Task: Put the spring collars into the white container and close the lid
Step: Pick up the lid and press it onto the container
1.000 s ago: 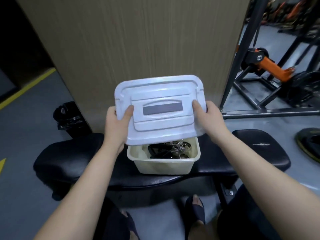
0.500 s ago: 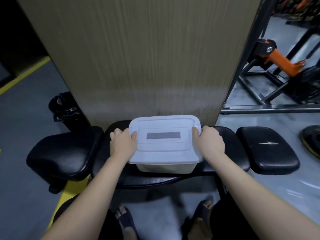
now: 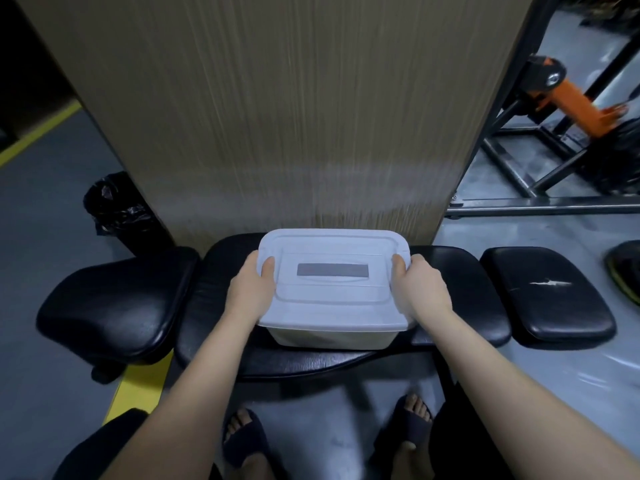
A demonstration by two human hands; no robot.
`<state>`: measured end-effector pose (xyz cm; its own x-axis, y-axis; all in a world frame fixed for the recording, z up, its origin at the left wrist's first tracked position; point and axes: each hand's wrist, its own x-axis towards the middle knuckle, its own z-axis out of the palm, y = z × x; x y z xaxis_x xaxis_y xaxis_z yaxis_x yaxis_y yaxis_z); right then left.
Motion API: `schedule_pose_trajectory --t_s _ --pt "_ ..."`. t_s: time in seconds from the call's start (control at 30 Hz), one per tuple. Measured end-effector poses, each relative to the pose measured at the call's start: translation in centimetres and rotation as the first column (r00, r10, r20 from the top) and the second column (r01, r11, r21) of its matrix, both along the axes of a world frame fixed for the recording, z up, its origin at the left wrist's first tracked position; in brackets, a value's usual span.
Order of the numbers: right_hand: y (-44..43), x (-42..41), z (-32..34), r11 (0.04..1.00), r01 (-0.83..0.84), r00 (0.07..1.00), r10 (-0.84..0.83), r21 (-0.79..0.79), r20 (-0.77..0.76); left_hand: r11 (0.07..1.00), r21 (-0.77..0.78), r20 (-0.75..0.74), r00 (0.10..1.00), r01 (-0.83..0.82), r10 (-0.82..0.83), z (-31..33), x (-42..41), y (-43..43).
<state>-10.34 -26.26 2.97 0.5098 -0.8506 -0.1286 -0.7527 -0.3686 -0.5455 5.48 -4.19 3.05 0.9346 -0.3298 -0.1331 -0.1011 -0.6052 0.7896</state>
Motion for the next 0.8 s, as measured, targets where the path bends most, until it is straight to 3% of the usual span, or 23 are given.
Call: schedule_pose_trajectory --t_s 0.13,0.3,0.43,0.6,0.67,0.8 --pt "-0.9 0.0 0.5 0.996 -0.014 0.991 0.002 0.091 0.131 0.992 -0.103 -0.059 0.996 -0.077 0.071 -0.2 -1.1 0.1" --pt "-1.2 -0.3 0.9 0.987 -0.01 0.968 -0.03 0.16 0.248 0.985 -0.118 -0.127 0.986 -0.124 0.109 0.1 -2.1 0.3" --pt "-1.2 -0.8 0.2 0.916 0.016 0.924 -0.167 0.401 0.344 0.981 -0.126 -0.197 0.973 -0.145 0.118 0.3 -1.4 0.1" --pt "-1.8 -0.1 -0.3 0.853 0.034 0.845 -0.302 0.52 0.44 0.962 -0.163 -0.199 0.963 -0.218 0.184 0.1 -0.5 -0.8" --pt "-2.3 0.2 -0.2 0.869 0.029 0.858 -0.275 0.495 0.434 0.972 -0.124 -0.22 0.96 -0.202 0.172 0.4 0.1 -1.2" --pt "-3.1 1.0 0.4 0.949 -0.015 0.947 -0.088 0.314 0.309 0.988 0.107 -0.181 0.975 -0.108 0.126 1.3 0.7 -1.1"
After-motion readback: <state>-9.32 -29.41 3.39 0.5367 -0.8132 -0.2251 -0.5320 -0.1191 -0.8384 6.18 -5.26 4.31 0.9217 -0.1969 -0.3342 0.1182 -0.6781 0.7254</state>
